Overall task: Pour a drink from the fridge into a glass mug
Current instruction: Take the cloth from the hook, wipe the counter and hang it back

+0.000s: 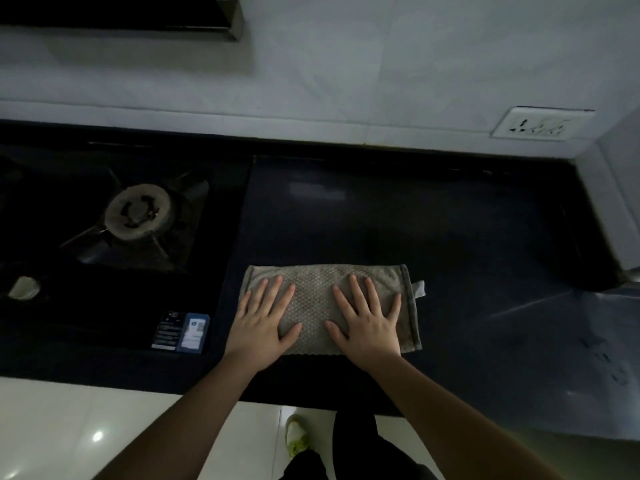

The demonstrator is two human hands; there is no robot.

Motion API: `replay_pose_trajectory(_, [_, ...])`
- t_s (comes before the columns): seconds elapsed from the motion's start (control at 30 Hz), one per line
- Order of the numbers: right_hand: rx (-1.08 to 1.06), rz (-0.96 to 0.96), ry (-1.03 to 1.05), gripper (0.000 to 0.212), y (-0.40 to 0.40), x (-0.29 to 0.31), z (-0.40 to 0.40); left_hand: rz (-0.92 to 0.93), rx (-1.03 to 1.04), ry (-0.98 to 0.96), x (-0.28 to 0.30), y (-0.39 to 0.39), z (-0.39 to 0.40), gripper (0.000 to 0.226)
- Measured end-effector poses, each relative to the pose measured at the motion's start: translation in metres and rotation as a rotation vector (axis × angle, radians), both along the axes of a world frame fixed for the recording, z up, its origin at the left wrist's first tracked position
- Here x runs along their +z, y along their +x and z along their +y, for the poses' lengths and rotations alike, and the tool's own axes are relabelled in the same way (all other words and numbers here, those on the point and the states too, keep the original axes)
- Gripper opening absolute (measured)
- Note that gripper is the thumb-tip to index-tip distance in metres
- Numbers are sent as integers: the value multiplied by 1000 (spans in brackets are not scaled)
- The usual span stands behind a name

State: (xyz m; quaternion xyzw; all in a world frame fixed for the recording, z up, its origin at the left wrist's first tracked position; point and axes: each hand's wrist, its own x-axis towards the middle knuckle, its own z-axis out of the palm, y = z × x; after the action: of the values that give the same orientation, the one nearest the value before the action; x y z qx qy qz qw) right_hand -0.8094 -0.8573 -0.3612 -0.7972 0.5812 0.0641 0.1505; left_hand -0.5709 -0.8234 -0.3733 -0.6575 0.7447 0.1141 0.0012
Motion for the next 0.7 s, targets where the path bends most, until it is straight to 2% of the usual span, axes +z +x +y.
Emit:
replay_pose_trajectory(0.23, [13, -21, -42, 70, -2, -6, -71, -52, 53, 12, -5, -2, -61, 77])
replay_pose_trajectory(0.7, [-52, -40, -39, 72, -33, -13, -231, -60, -41, 24, -8, -26, -236, 79])
